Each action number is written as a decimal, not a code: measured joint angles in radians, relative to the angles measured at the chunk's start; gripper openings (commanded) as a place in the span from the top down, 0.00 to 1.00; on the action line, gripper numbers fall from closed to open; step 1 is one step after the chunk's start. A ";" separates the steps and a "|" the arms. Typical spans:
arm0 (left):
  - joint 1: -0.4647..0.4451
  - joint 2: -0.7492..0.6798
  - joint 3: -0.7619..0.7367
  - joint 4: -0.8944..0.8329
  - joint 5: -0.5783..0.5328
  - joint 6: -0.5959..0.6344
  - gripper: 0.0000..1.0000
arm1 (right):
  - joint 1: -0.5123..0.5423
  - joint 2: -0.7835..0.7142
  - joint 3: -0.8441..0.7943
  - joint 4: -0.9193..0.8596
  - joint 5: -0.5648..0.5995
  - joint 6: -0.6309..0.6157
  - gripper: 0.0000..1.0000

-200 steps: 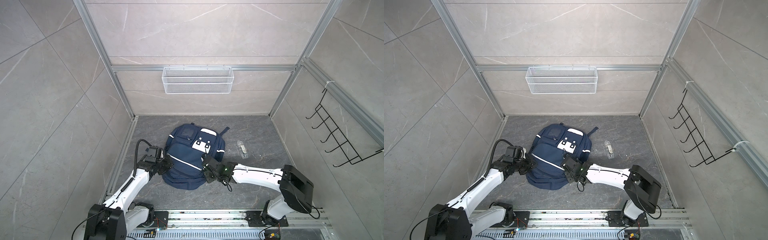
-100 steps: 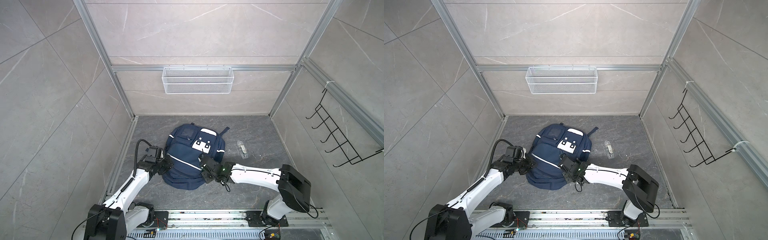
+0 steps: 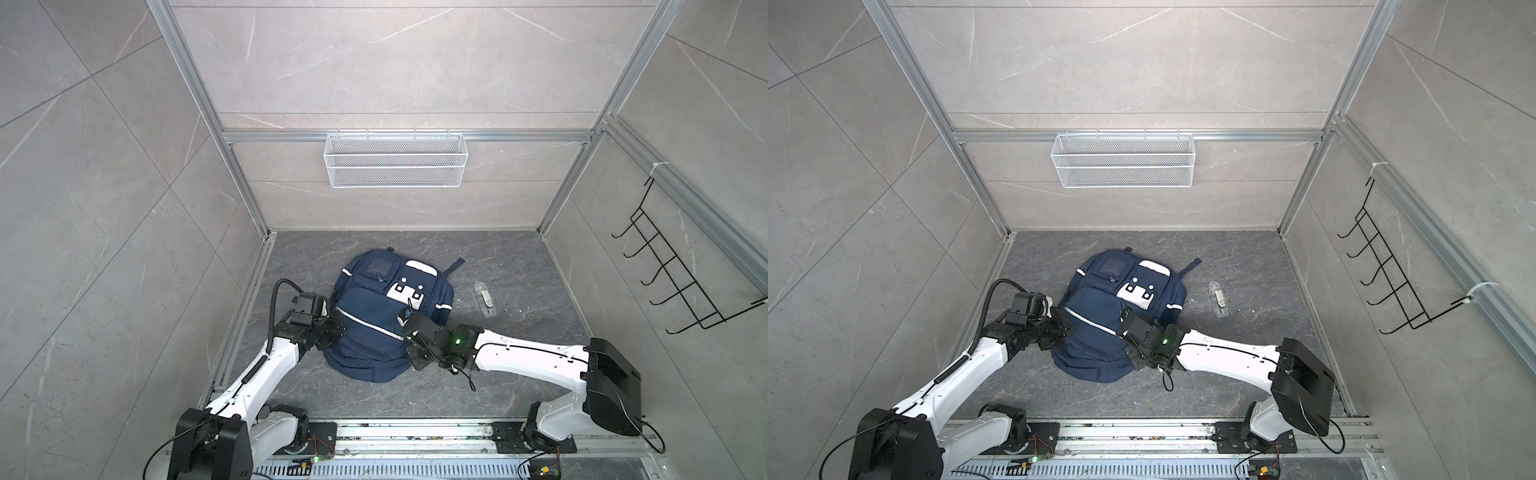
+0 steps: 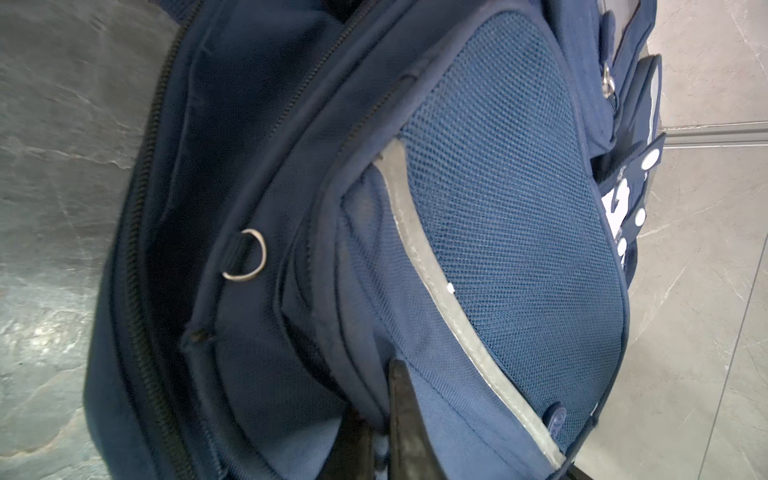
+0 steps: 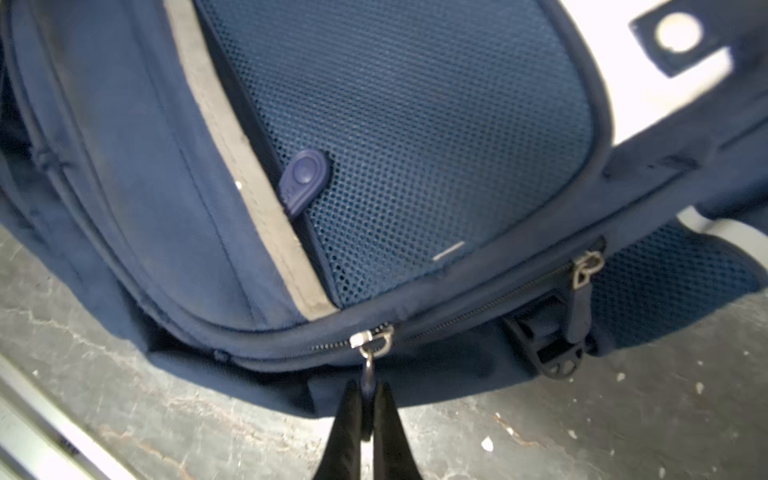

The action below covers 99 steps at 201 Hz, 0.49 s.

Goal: Pack the student bag

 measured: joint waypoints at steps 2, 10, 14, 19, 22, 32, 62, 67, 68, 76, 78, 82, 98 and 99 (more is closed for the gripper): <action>0.000 0.000 0.000 0.000 0.000 -0.001 1.00 | 0.001 0.000 0.000 -0.002 -0.004 0.000 0.98; 0.000 0.000 0.000 0.000 0.000 -0.002 1.00 | 0.003 0.000 0.000 -0.007 -0.016 0.000 0.98; 0.000 0.000 0.000 0.000 0.000 -0.003 1.00 | 0.004 0.000 0.001 -0.010 -0.023 0.000 0.98; 0.000 0.000 0.000 0.000 0.000 -0.006 1.00 | 0.006 0.001 0.002 -0.013 -0.030 0.000 0.98; 0.000 0.000 0.000 0.000 0.000 -0.008 1.00 | 0.009 0.003 0.004 -0.015 -0.035 0.000 0.98; 0.000 0.000 0.000 0.000 -0.001 -0.013 1.00 | 0.018 0.014 0.014 -0.022 -0.048 0.000 0.98; 0.003 0.000 0.000 0.003 -0.019 -0.032 1.00 | 0.079 0.103 0.077 -0.038 -0.072 0.008 0.98; 0.004 0.000 0.000 0.003 -0.024 -0.033 1.00 | 0.089 0.119 0.088 -0.040 -0.075 0.010 0.98; 0.004 0.000 0.000 0.003 -0.026 -0.034 1.00 | 0.092 0.124 0.091 -0.040 -0.077 0.011 0.98; 0.006 0.000 0.000 0.004 -0.031 -0.037 1.00 | 0.109 0.150 0.111 -0.040 -0.086 0.014 0.98; 0.006 0.000 0.000 0.004 -0.032 -0.037 1.00 | 0.112 0.154 0.114 -0.040 -0.087 0.016 0.98; 0.007 0.000 0.000 0.004 -0.035 -0.039 1.00 | 0.121 0.170 0.127 -0.041 -0.092 0.018 0.98; 0.010 0.000 0.000 0.007 -0.053 -0.043 1.00 | 0.146 0.227 0.181 -0.048 -0.107 0.031 0.99; 0.010 0.000 0.000 0.007 -0.054 -0.044 1.00 | 0.146 0.230 0.183 -0.048 -0.107 0.031 0.99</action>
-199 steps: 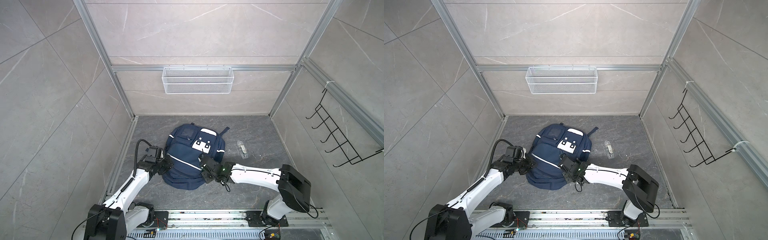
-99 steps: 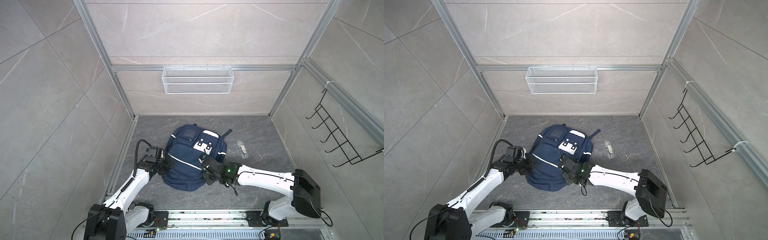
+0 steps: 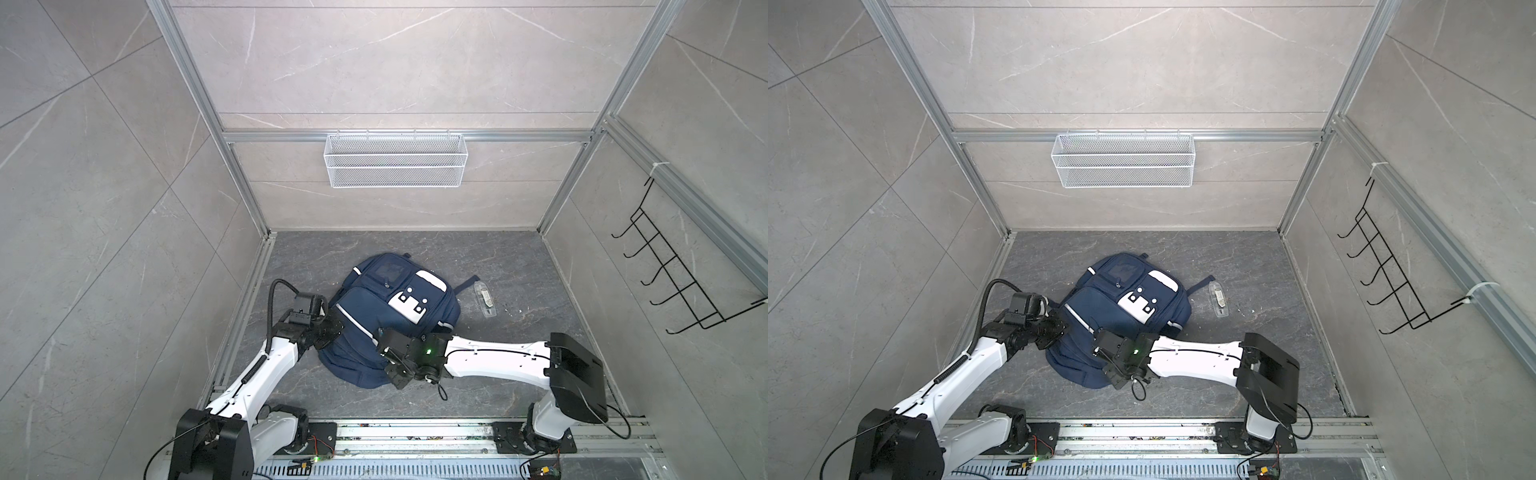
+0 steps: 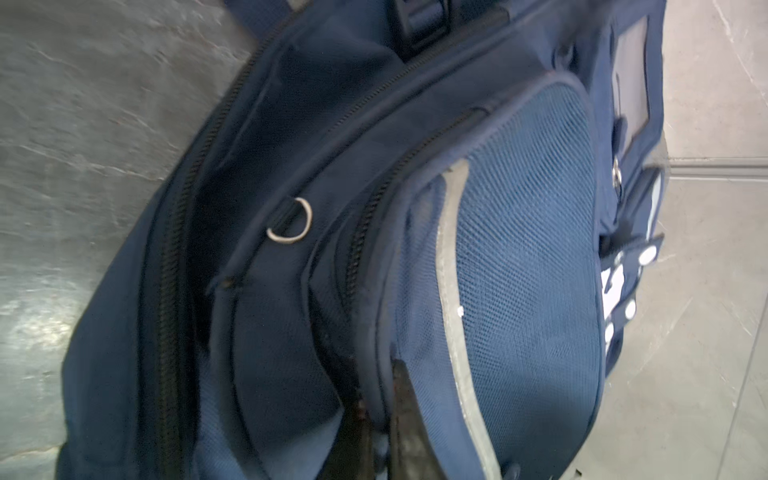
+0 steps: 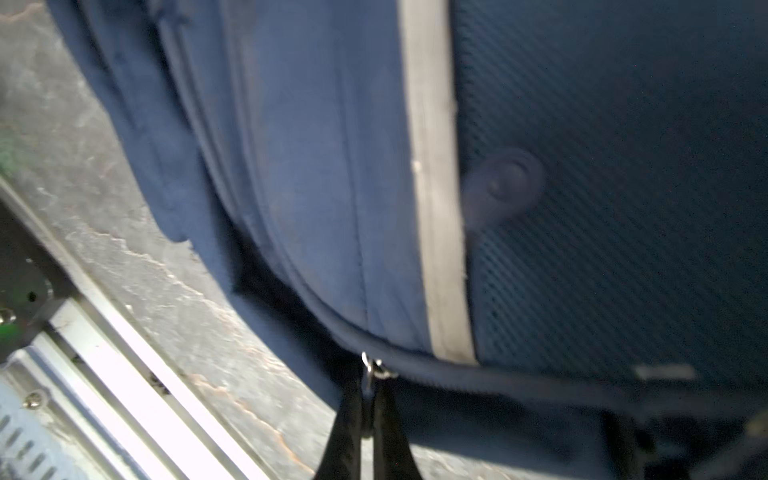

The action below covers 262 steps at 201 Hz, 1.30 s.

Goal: Pack the student bag

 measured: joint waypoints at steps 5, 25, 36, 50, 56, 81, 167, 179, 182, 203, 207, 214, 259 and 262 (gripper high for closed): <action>0.002 0.000 0.000 0.003 -0.006 -0.001 1.00 | 0.006 0.021 0.020 -0.004 -0.008 0.004 0.99; 0.007 0.000 0.000 0.019 -0.034 -0.003 1.00 | 0.029 0.104 0.109 -0.016 -0.039 0.025 0.99; 0.008 -0.002 0.000 0.026 -0.047 -0.003 1.00 | 0.041 0.138 0.148 -0.015 -0.058 0.035 0.99; 0.008 -0.005 0.000 0.028 -0.054 -0.003 1.00 | 0.051 0.171 0.190 -0.014 -0.085 0.048 0.99; 0.008 -0.007 0.000 0.029 -0.056 -0.003 1.00 | 0.054 0.183 0.208 -0.015 -0.096 0.053 0.99; 0.008 -0.012 0.000 0.024 -0.056 -0.002 1.00 | 0.067 0.204 0.242 0.009 -0.121 0.065 0.99; 0.125 -0.155 -0.019 -0.062 0.028 0.031 1.00 | -0.024 0.003 0.055 0.064 -0.143 0.066 1.00; 0.137 -0.199 -0.046 -0.059 0.026 0.024 1.00 | -0.070 -0.029 0.049 0.048 -0.146 0.053 1.00; 0.139 -0.209 -0.053 -0.058 0.026 0.022 1.00 | -0.081 -0.035 0.049 0.044 -0.145 0.050 1.00; 0.146 -0.294 -0.134 -0.031 0.034 -0.023 0.86 | -0.162 -0.064 0.049 0.034 -0.133 0.027 1.00; 0.146 -0.307 -0.150 -0.023 0.037 -0.039 0.85 | -0.174 -0.065 0.050 0.035 -0.130 0.024 1.00; 0.146 -0.328 -0.181 -0.011 0.045 -0.060 0.84 | -0.193 -0.066 0.053 0.036 -0.122 0.017 1.00; 0.150 -0.349 -0.238 -0.003 0.084 -0.140 0.84 | -0.171 -0.049 0.050 0.043 -0.099 0.016 1.00; 0.151 -0.352 -0.238 -0.003 0.083 -0.144 0.84 | -0.163 -0.046 0.049 0.044 -0.097 0.019 1.00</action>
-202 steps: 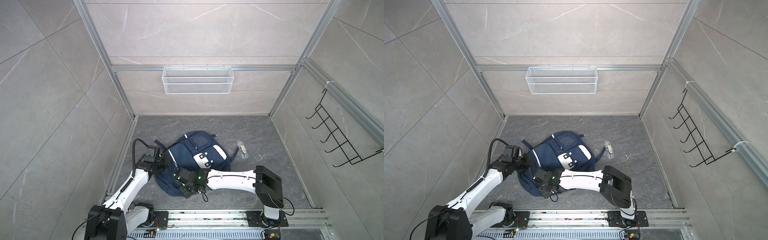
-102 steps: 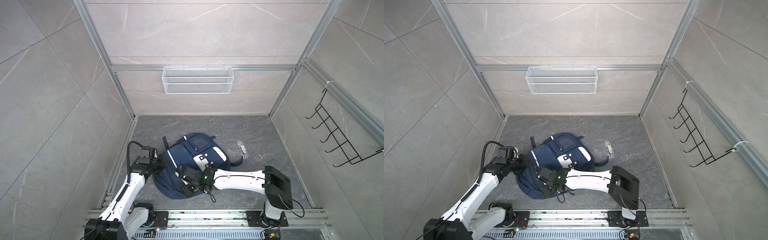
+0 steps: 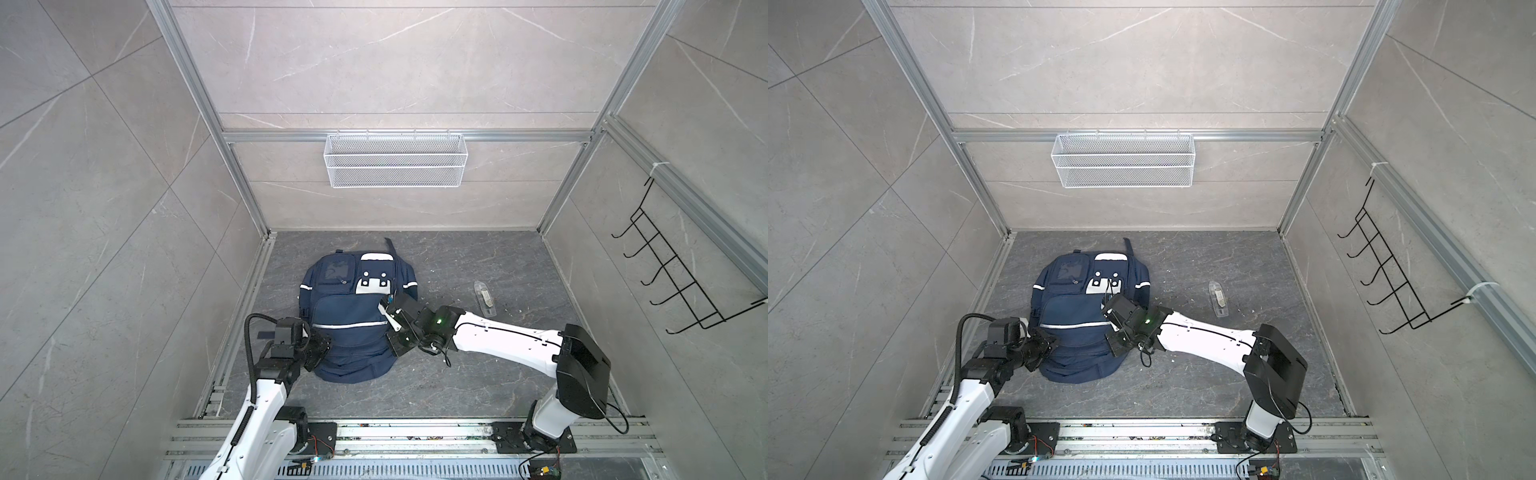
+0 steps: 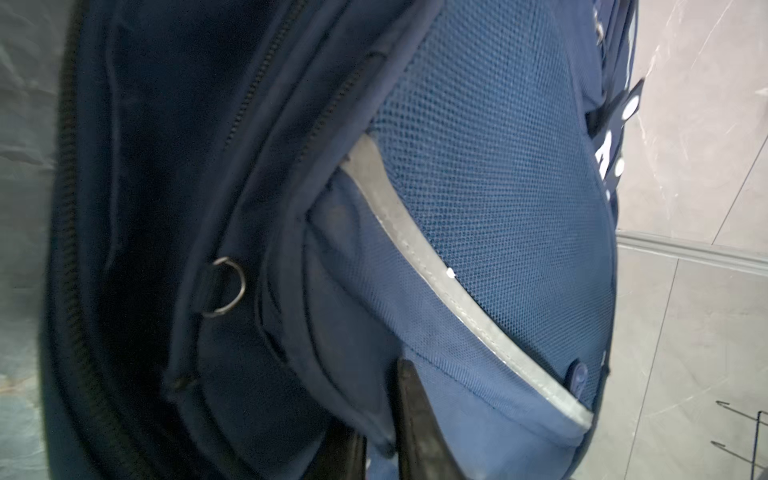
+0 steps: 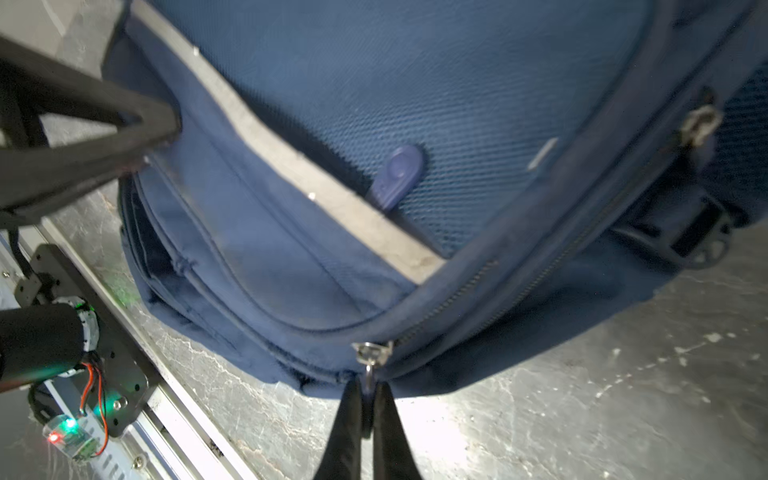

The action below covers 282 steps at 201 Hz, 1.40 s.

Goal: Pack the student bag

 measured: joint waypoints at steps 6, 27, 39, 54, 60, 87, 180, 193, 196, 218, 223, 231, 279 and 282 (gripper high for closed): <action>0.002 -0.007 0.000 -0.001 -0.002 -0.006 0.84 | 0.018 0.010 -0.003 0.005 0.005 0.005 1.00; 0.003 -0.033 0.000 -0.002 -0.010 -0.030 0.85 | 0.083 0.049 -0.005 0.034 0.012 0.034 1.00; 0.004 -0.037 0.000 -0.001 -0.019 -0.045 0.86 | 0.111 0.071 -0.004 0.053 0.011 0.055 1.00; 0.005 -0.034 0.000 0.003 -0.024 -0.058 0.86 | 0.137 0.104 0.014 0.062 0.008 0.075 1.00; 0.005 -0.032 0.000 0.007 -0.026 -0.062 0.86 | 0.145 0.123 0.032 0.062 0.003 0.082 1.00; 0.005 -0.031 0.000 0.030 -0.027 -0.075 0.86 | 0.166 0.208 0.137 0.063 -0.012 0.103 1.00; -0.001 -0.071 -0.011 0.028 -0.008 -0.064 0.85 | 0.077 0.134 0.044 0.130 -0.054 0.145 1.00; -0.005 -0.068 -0.017 0.029 0.001 -0.062 0.79 | 0.042 0.077 -0.011 0.129 -0.052 0.146 1.00; -0.007 -0.067 -0.018 0.028 0.001 -0.063 0.77 | 0.034 0.066 -0.021 0.129 -0.051 0.146 1.00; -0.013 -0.064 -0.010 0.010 0.001 -0.037 0.62 | -0.009 -0.019 -0.091 0.126 -0.030 0.146 1.00; -0.013 -0.064 -0.003 -0.002 0.000 -0.030 0.59 | -0.014 -0.037 -0.104 0.123 -0.022 0.146 1.00; -0.014 -0.063 0.017 -0.023 -0.002 -0.011 0.57 | -0.019 -0.059 -0.122 0.121 -0.011 0.146 1.00; -0.014 0.063 0.190 -0.069 -0.014 0.130 0.53 | -0.020 -0.158 -0.213 0.080 0.036 0.141 1.00; -0.014 0.081 0.196 -0.065 -0.010 0.139 0.53 | -0.020 -0.163 -0.219 0.077 0.038 0.141 1.00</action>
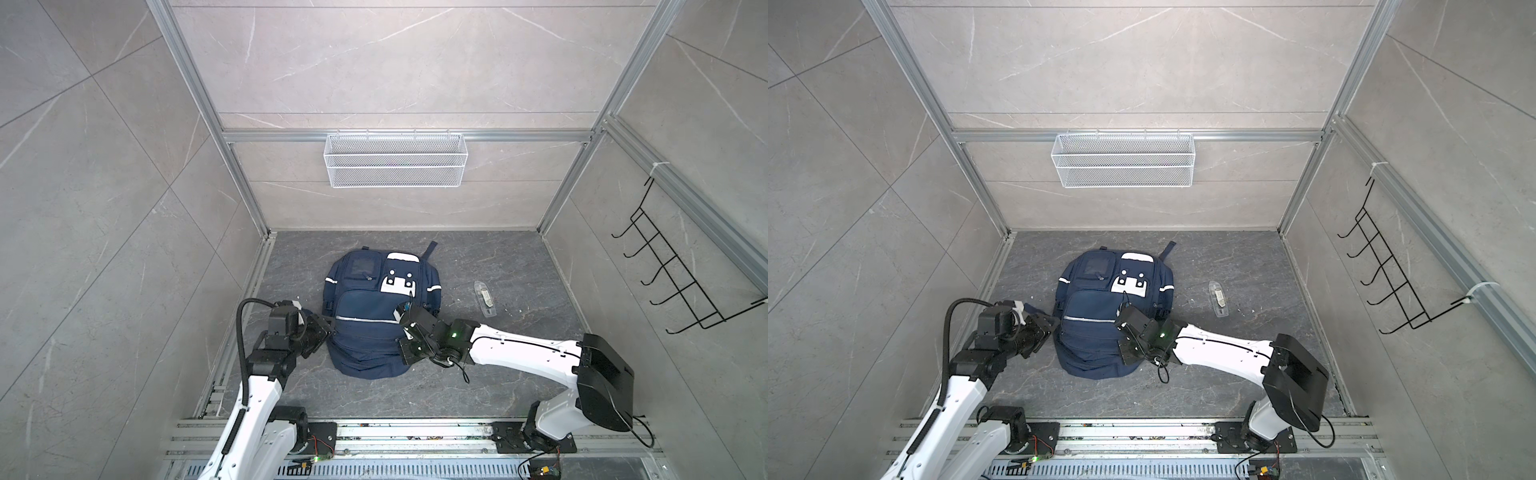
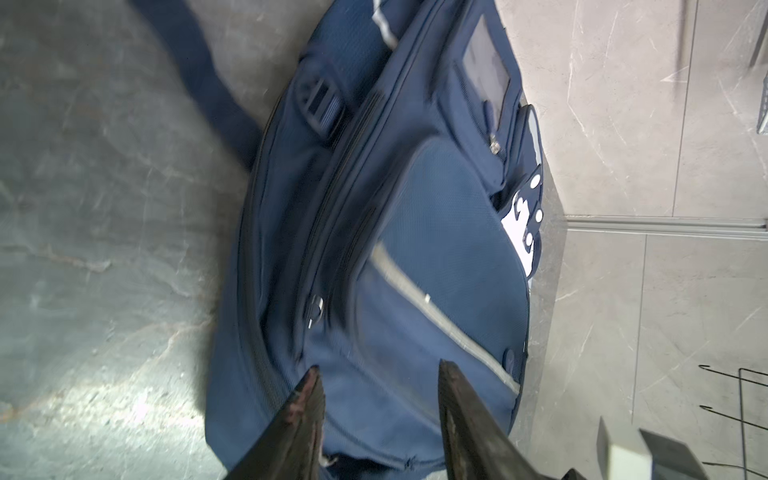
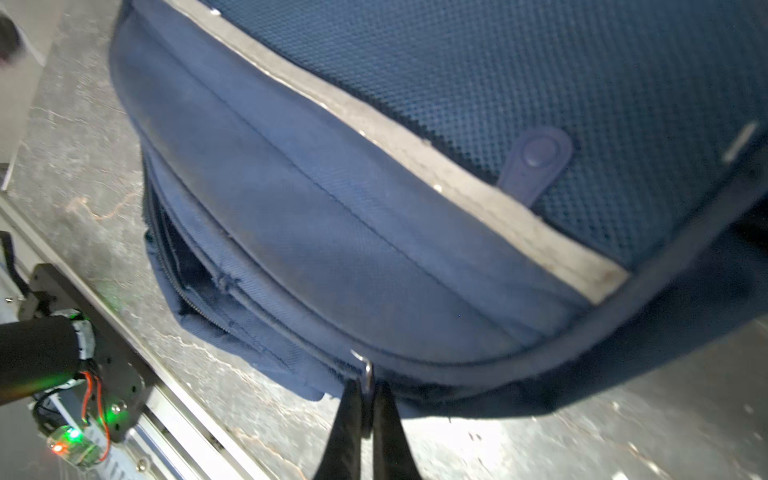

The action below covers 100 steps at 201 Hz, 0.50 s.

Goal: Pack the student bag

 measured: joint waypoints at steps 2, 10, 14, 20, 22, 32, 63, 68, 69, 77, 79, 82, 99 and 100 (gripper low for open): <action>0.000 0.012 0.005 0.003 0.003 0.006 0.53 | 0.000 -0.002 -0.002 -0.001 0.000 0.000 1.00; 0.000 0.065 0.021 0.015 0.016 0.027 0.53 | 0.000 -0.014 -0.014 -0.008 0.008 0.000 1.00; -0.001 0.093 0.028 0.018 0.020 0.038 0.53 | -0.001 -0.020 -0.020 -0.010 0.011 0.000 1.00; -0.002 0.134 0.035 0.023 0.026 0.052 0.53 | -0.001 -0.028 -0.027 -0.013 0.015 0.000 1.00; -0.003 0.150 0.037 0.024 0.028 0.056 0.53 | -0.002 -0.030 -0.030 -0.014 0.015 0.000 1.00; -0.007 0.206 0.042 0.029 0.037 0.080 0.52 | -0.004 -0.040 -0.039 -0.019 0.019 0.000 1.00; -0.022 0.267 0.042 0.036 0.047 0.132 0.53 | -0.013 -0.052 -0.047 -0.035 0.025 -0.004 1.00; -0.025 0.270 0.042 0.041 0.050 0.137 0.54 | -0.013 -0.052 -0.047 -0.036 0.026 -0.007 1.00; -0.026 0.271 0.042 0.042 0.051 0.138 0.54 | -0.013 -0.052 -0.047 -0.036 0.026 -0.007 1.00; -0.031 0.276 0.042 0.051 0.061 0.145 0.56 | -0.014 -0.052 -0.047 -0.037 0.026 -0.008 1.00; -0.033 0.277 0.042 0.055 0.063 0.145 0.56 | -0.014 -0.052 -0.047 -0.038 0.026 -0.009 1.00; -0.035 0.279 0.042 0.059 0.065 0.148 0.57 | -0.014 -0.052 -0.047 -0.039 0.025 -0.010 1.00; -0.064 0.290 0.043 0.088 0.072 0.153 0.62 | -0.014 -0.052 -0.047 -0.039 0.023 -0.011 1.00; -0.068 0.291 0.042 0.090 0.072 0.154 0.62 | -0.014 -0.052 -0.047 -0.039 0.023 -0.012 1.00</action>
